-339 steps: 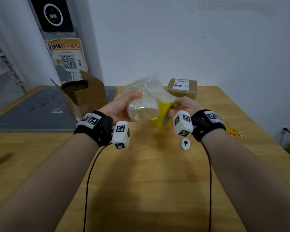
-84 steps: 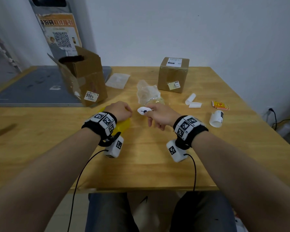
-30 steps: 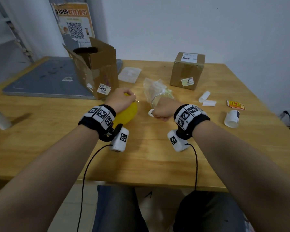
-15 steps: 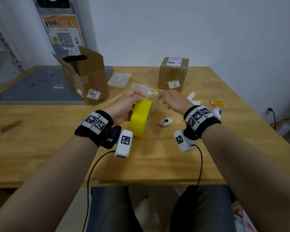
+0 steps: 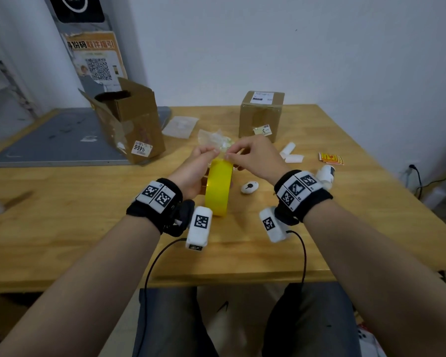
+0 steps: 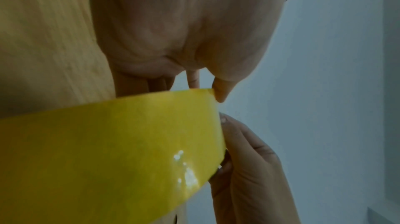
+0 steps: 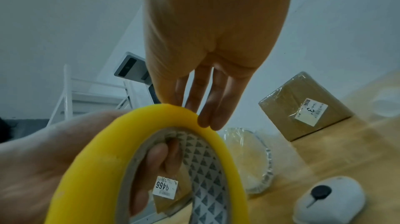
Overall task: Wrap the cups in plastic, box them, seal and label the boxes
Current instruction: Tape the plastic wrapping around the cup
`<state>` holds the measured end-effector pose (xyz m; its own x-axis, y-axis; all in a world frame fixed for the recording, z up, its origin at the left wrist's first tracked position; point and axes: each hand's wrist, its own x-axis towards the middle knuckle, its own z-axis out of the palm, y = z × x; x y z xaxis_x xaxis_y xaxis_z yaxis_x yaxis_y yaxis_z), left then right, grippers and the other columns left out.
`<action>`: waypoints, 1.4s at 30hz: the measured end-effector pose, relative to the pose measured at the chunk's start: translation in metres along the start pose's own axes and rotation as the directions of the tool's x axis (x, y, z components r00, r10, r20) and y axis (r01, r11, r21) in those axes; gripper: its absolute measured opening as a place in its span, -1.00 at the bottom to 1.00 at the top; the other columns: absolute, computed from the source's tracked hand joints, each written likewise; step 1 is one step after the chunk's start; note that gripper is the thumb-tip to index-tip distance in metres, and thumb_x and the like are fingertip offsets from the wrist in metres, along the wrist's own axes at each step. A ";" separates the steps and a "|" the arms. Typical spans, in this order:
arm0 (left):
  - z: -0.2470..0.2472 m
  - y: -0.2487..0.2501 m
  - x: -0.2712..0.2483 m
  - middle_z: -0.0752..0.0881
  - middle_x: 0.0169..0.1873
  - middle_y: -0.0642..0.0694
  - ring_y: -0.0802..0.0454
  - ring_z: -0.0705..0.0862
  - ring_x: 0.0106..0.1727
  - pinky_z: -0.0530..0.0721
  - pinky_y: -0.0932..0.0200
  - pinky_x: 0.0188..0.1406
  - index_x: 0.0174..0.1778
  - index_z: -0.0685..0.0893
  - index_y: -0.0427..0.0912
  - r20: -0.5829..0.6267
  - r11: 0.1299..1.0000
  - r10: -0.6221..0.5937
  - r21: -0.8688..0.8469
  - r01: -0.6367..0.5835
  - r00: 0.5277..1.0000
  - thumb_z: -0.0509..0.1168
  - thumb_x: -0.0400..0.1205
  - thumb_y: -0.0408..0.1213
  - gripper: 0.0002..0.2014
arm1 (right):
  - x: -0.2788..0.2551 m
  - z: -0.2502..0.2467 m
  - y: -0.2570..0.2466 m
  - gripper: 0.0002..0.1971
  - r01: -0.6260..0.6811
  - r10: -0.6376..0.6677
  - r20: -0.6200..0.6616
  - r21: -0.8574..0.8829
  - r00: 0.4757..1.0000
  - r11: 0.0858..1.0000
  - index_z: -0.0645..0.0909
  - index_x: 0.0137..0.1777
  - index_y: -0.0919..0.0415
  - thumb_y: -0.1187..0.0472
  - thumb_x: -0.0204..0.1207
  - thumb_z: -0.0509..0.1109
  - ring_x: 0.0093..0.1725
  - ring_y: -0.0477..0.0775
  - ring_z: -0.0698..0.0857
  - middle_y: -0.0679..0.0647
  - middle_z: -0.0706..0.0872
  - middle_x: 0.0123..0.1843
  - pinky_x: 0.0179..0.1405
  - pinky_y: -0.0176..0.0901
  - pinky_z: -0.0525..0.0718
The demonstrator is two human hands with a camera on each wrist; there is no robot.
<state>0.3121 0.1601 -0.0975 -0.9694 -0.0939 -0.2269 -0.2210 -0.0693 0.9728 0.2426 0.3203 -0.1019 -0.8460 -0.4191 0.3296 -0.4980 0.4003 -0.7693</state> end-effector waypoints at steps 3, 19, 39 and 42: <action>0.001 -0.001 0.003 0.83 -0.40 -0.06 0.02 0.82 -0.47 0.72 0.18 -0.54 0.40 0.43 -0.07 -0.026 0.999 -0.040 0.007 0.040 0.999 0.20 0.84 -0.06 -0.72 | -0.002 -0.003 -0.001 -0.88 0.077 -0.076 0.025 -0.057 0.997 0.995 0.82 -0.18 -0.04 0.20 0.52 0.64 -0.21 -0.06 0.78 -0.17 0.81 -0.19 -0.14 -0.24 0.73; -0.066 0.017 0.019 0.70 0.06 -0.20 -0.20 0.66 0.09 0.62 -0.01 -0.02 0.21 0.64 -0.22 -0.375 0.953 0.040 0.294 0.078 0.926 0.41 0.66 -0.14 -0.71 | 0.023 -0.018 -0.009 -0.72 -0.168 0.162 -0.044 -0.219 0.986 0.961 0.83 0.20 0.07 -0.01 0.73 0.36 0.16 0.01 0.77 -0.01 0.85 0.18 0.14 -0.10 0.68; -0.076 0.015 0.115 0.66 0.33 -0.15 -0.20 0.63 0.32 0.63 -0.09 0.31 0.37 0.60 -0.06 -0.403 0.722 0.211 0.678 0.136 0.891 0.40 0.64 -0.13 -0.62 | 0.104 0.028 0.048 -0.39 -0.290 0.310 0.089 -0.185 0.947 0.939 0.64 0.52 -0.08 0.30 0.49 0.64 -0.11 0.08 0.83 -0.09 0.63 0.38 -0.02 0.10 0.87; -0.075 0.037 0.110 0.66 0.20 -0.10 -0.16 0.67 0.18 0.66 -0.09 0.20 0.15 0.58 0.04 -0.454 0.747 0.437 0.664 -0.032 0.777 0.31 0.64 -0.20 -0.82 | 0.110 0.035 0.047 -0.51 -0.307 0.317 0.044 -0.158 0.947 0.938 0.67 0.37 -0.07 0.32 0.50 0.64 -0.21 0.14 0.83 -0.02 0.66 0.30 -0.11 0.13 0.88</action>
<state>0.2051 0.0729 -0.0900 -0.8011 -0.5537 0.2273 -0.2054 0.6111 0.7644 0.1333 0.2642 -0.1211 -0.9512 -0.3054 0.0442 -0.2375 0.6329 -0.7369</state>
